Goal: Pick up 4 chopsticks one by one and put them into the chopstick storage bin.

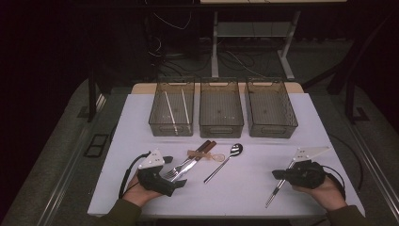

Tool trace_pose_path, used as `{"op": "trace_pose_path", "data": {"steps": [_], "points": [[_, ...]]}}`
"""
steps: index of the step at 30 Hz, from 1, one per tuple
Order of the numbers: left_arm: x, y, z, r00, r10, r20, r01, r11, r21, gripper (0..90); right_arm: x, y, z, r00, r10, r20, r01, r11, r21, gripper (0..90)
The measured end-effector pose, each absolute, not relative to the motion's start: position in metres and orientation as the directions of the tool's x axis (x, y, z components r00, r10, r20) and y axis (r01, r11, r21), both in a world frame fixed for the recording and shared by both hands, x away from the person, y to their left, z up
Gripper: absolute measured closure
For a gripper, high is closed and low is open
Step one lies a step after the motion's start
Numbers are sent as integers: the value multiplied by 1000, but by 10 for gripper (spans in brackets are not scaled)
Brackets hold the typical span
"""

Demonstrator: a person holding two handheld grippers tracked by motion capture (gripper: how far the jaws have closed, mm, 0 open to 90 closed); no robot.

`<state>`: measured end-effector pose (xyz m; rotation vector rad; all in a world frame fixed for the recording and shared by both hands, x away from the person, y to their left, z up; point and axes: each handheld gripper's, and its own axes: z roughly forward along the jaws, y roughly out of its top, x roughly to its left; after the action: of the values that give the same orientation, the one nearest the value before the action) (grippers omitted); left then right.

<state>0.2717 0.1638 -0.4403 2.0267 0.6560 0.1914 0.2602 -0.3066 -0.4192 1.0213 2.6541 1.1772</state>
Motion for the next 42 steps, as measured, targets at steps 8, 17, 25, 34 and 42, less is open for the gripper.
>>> {"op": "trace_pose_path", "data": {"steps": [8, 17, 25, 34, 42], "points": [[272, 164, -440, 842, 523, -128, 373, -394, 840, 1, 248, -305, -426, -804, 562, 194, 534, 539, 651, 900], [272, 164, -440, 842, 523, -131, 374, -392, 841, 1, 239, -304, -431, -815, 548, 188, 531, 578, 620, 900], [272, 163, -440, 842, 523, -130, 375, -394, 839, 1, 237, -300, -439, -832, 523, 183, 518, 618, 591, 900], [272, 163, -441, 842, 524, -129, 374, -393, 840, 1, 237, -298, -441, -840, 511, 183, 510, 627, 589, 900], [272, 162, -441, 842, 524, -127, 373, -397, 838, 1, 239, -293, -442, -846, 499, 188, 504, 632, 589, 900]]}}
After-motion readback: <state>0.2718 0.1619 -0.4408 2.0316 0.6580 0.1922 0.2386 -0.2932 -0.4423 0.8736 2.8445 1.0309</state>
